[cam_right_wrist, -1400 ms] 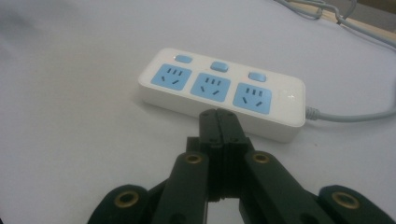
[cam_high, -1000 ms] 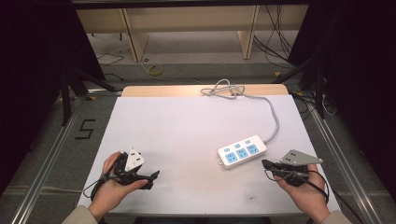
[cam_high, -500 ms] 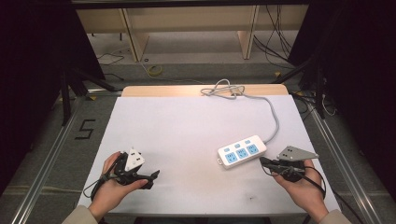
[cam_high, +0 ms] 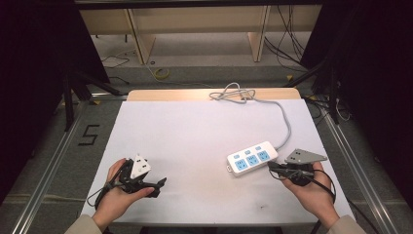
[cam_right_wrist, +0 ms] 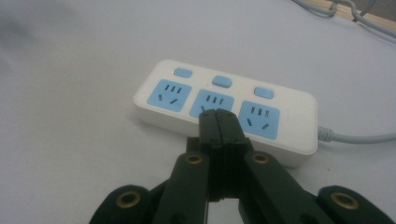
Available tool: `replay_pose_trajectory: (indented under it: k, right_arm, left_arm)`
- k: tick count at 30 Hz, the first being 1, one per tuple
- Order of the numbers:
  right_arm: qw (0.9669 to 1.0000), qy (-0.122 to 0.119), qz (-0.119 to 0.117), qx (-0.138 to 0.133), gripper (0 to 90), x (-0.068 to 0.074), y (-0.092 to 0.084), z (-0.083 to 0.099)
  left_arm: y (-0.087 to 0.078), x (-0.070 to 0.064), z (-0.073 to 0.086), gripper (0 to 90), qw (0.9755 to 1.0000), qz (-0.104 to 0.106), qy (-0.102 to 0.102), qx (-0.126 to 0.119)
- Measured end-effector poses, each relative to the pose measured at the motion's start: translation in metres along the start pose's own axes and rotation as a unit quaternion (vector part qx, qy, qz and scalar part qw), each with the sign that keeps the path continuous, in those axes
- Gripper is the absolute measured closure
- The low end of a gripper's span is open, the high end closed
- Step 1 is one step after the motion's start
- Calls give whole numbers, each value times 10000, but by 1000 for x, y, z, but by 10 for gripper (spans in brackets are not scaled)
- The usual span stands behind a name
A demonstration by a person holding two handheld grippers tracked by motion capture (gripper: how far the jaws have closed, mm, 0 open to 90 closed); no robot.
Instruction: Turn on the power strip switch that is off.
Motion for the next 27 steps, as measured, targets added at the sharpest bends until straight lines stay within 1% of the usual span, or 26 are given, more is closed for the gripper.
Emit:
replay_pose_trajectory:
  k: [13, 15, 27]
  right_arm:
    - [9999, 11, 25, 128, 900, -2, 8, -7]
    - [9998, 39, 66, 160, 900, -3, 10, -9]
    - [9998, 30, 78, 197, 900, -6, 16, -14]
  left_arm:
    - [0, 0, 0, 110, 10000, 5, 2, 2]
    - [0, 0, 0, 112, 10000, 6, 2, -1]
    - [0, 0, 0, 113, 10000, -2, 23, 6]
Point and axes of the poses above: each handheld gripper's, and its own axes: y roughly forward along the jaws, z roughly out of its underside, x roughly to its left, the point moved 7 cm from there along y, roughly forward along the jaws, and after that the axes turned 5 degrees about x, right-handed, at the moved point
